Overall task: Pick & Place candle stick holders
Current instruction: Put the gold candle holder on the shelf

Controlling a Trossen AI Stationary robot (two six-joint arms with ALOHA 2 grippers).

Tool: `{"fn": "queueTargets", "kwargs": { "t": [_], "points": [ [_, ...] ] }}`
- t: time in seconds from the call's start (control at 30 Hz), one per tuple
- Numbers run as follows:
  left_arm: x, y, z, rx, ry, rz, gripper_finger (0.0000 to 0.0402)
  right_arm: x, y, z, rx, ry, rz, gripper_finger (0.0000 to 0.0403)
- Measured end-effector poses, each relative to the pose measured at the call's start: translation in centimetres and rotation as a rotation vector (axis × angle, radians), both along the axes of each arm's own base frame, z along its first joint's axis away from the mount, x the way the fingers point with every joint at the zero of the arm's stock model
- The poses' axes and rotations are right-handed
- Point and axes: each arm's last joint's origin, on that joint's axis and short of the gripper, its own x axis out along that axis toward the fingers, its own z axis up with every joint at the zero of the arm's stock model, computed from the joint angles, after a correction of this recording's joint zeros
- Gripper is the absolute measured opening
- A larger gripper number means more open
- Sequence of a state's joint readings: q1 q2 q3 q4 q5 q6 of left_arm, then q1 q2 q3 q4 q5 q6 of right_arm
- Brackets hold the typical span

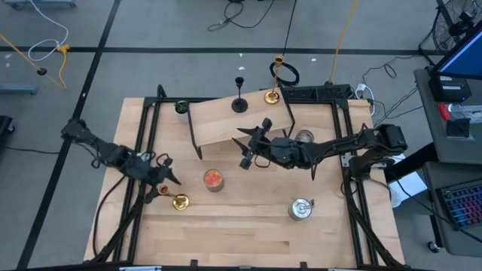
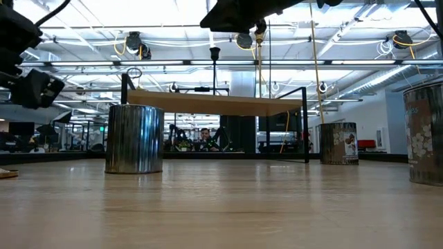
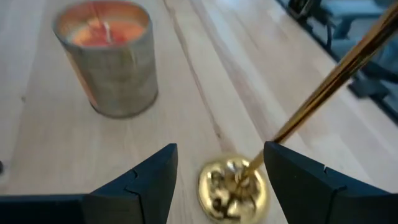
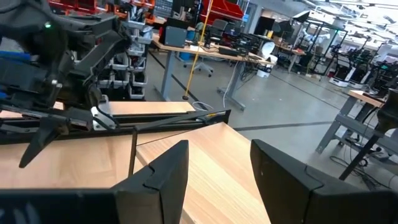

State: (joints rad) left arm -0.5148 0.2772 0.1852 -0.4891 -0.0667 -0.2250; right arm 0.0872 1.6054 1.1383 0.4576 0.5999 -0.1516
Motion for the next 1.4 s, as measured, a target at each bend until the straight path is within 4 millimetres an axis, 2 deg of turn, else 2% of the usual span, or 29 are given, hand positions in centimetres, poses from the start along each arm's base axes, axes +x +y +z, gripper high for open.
{"fn": "queueTargets", "kwargs": {
  "t": [0.2,0.6,0.73,0.97,1.03,1.1,1.23,1.4],
  "points": [
    [0.0,-1.1,-0.4,0.019,0.045,-0.050,0.0246,0.0,0.2,0.0,0.001,-0.001,0.006,0.0171],
    [0.8,-2.3,0.9,0.008,-0.128,-0.087,0.0239,0.0,0.2,0.0,0.001,-0.001,0.006,0.0171],
    [0.8,-2.2,0.8,0.028,-0.136,-0.083,0.0185,0.0,0.2,0.0,0.001,-0.001,0.006,0.0171],
    [0.8,-2.3,0.9,0.003,-0.125,-0.117,0.0026,0.0,0.2,0.0,0.001,-0.001,0.006,0.0171],
    [0.9,-2.4,1.1,-0.025,-0.141,-0.100,0.0018,0.0,0.2,0.0,0.002,-0.002,0.006,0.0171],
    [1.2,-2.5,1.7,-0.077,-0.193,-0.052,0.0026,0.0,0.2,0.0,0.002,-0.002,0.006,0.0171],
    [1.8,-2.7,3.7,-0.198,-0.373,0.040,0.0026,0.0,0.2,0.0,0.002,-0.002,0.006,0.0171],
    [2.4,-3.1,5.2,-0.163,-0.569,0.038,0.0016,0.0,0.2,0.0,0.007,-0.005,0.006,0.0171]
  ]
}}
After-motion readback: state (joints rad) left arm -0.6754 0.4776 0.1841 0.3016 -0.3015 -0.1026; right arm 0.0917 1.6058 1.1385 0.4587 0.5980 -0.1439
